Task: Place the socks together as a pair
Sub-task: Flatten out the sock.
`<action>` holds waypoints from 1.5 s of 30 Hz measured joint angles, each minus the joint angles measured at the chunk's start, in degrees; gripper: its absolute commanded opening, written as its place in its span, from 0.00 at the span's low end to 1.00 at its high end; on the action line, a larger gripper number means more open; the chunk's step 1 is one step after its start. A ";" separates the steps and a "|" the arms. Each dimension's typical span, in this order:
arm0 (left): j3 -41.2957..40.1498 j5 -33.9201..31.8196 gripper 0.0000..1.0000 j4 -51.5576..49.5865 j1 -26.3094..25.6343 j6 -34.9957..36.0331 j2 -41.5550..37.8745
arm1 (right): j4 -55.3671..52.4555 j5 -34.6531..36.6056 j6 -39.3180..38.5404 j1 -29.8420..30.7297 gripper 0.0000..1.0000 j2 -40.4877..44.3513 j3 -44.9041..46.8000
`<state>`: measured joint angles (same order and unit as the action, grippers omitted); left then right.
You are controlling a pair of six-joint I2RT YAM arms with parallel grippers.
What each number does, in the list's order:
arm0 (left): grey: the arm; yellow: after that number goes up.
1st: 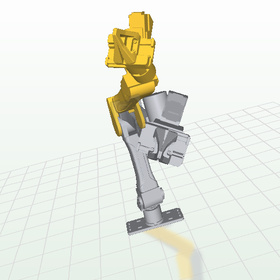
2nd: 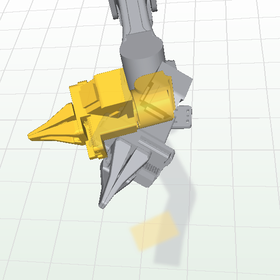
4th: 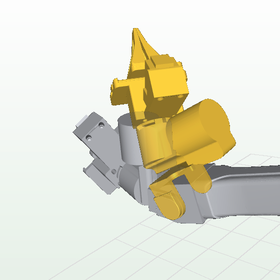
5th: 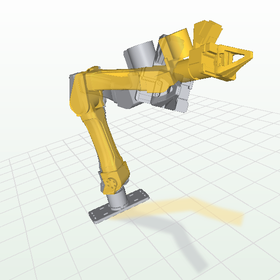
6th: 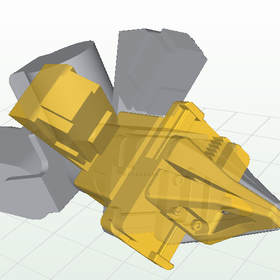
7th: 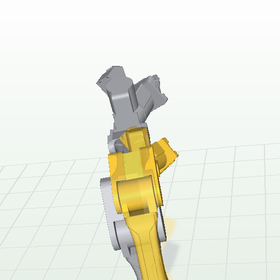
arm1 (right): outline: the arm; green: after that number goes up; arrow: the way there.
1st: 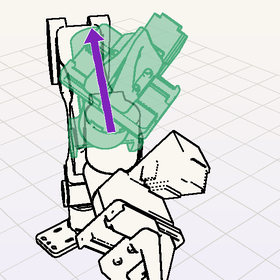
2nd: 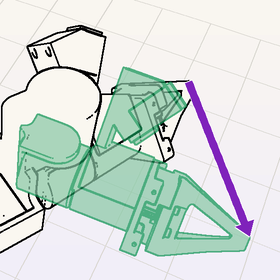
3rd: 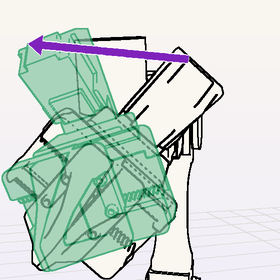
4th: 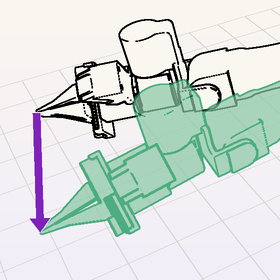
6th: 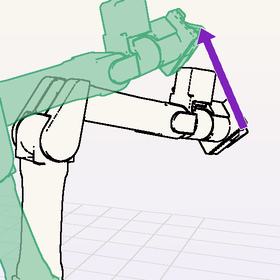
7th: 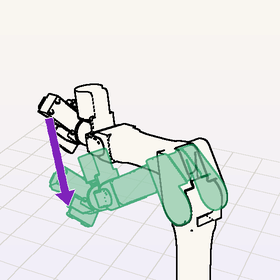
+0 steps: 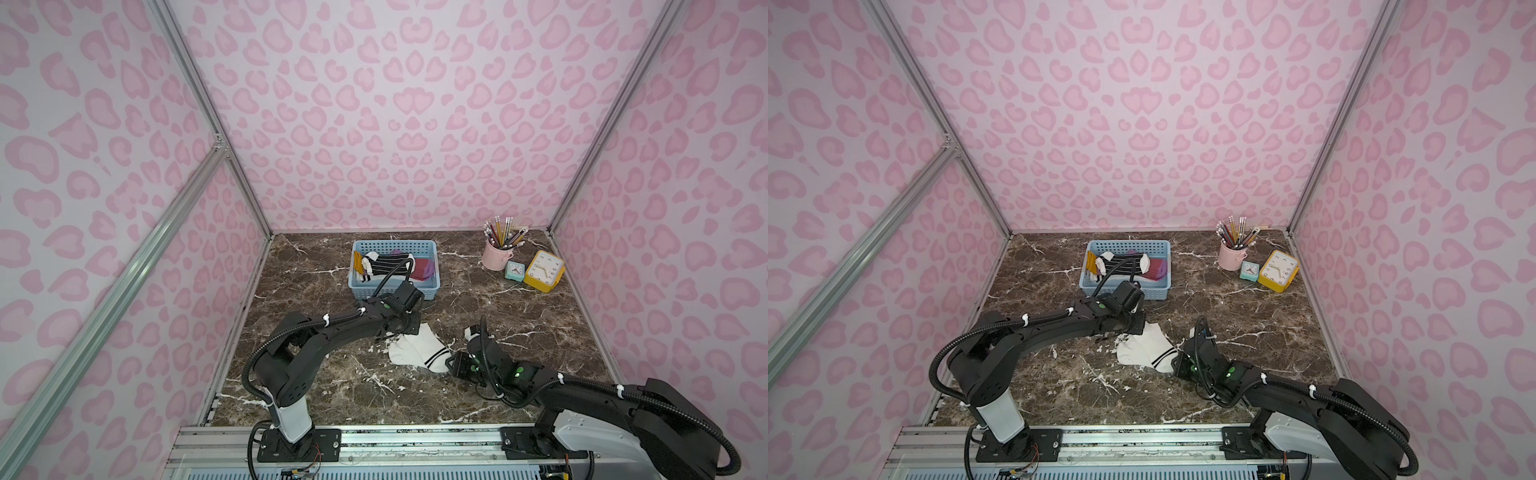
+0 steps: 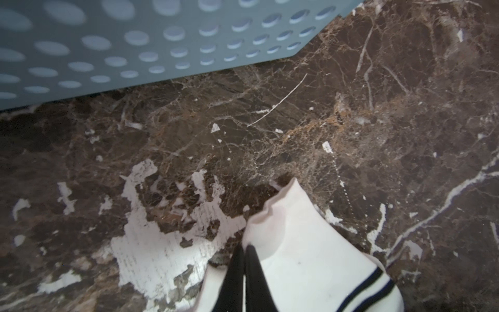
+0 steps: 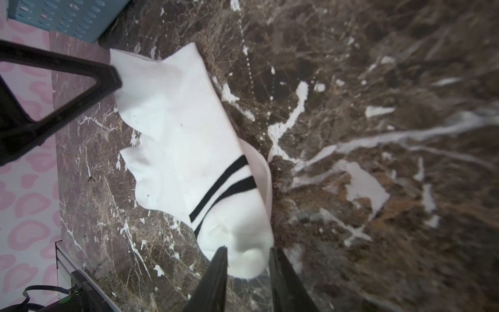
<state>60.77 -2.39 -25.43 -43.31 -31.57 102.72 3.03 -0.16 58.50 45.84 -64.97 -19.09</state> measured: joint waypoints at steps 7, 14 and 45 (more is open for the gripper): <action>-0.22 0.02 0.03 0.00 0.00 -0.02 -0.92 | 0.46 0.42 -0.02 -0.87 0.34 -1.44 0.00; -0.28 0.48 0.03 -0.09 0.00 -0.17 -3.41 | 1.60 -0.20 -0.48 -1.03 0.04 -3.76 -1.55; -25.73 -11.63 0.03 5.70 -8.44 -23.02 -29.49 | -7.23 -9.75 -16.68 -6.73 0.00 -3.69 -12.74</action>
<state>35.05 -14.02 -19.73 -51.75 -54.59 73.23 -4.21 -9.91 41.82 39.11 -68.66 -31.83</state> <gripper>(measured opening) 0.054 0.058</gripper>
